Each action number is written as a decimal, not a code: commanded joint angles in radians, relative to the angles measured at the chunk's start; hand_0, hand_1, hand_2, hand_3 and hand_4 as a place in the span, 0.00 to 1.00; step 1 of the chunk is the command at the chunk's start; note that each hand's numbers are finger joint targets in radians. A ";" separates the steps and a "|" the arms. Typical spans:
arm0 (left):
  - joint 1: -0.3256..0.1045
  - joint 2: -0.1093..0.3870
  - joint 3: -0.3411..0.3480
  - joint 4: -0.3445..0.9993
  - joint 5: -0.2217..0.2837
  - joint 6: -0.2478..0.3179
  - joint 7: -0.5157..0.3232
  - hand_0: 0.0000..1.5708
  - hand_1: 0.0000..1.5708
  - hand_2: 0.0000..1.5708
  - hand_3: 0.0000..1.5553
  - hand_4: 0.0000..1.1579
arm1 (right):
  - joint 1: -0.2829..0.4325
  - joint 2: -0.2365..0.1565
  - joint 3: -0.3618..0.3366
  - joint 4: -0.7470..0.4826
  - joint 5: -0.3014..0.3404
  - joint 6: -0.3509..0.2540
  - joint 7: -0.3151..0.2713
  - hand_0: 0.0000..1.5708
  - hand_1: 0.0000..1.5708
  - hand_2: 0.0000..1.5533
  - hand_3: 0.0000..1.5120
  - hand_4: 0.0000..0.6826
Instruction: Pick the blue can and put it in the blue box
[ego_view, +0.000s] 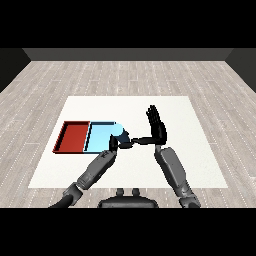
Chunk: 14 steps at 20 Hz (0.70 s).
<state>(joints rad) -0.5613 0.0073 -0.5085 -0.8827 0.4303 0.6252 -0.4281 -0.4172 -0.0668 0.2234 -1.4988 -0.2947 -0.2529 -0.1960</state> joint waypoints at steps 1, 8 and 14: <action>-0.008 0.043 0.043 -0.021 -0.018 -0.004 0.013 1.00 1.00 1.00 0.94 0.99 | 0.100 -0.007 -0.047 -0.161 -0.059 0.017 -0.012 0.00 0.00 0.00 0.00 0.00; 0.026 0.146 0.105 -0.053 -0.070 0.013 0.069 1.00 1.00 0.99 0.95 0.99 | 0.181 -0.085 -0.195 -0.176 -0.132 0.088 -0.029 0.00 0.00 0.00 0.00 0.00; -0.169 0.233 0.236 0.221 -0.053 -0.105 0.134 1.00 1.00 1.00 0.96 0.96 | 0.185 -0.123 -0.252 -0.114 -0.144 0.139 -0.059 0.00 0.00 0.00 0.00 0.00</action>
<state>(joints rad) -0.6575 0.2029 -0.3379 -0.7927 0.3774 0.5769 -0.3017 -0.2348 -0.1580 0.0185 -1.6552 -0.4262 -0.1523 -0.2384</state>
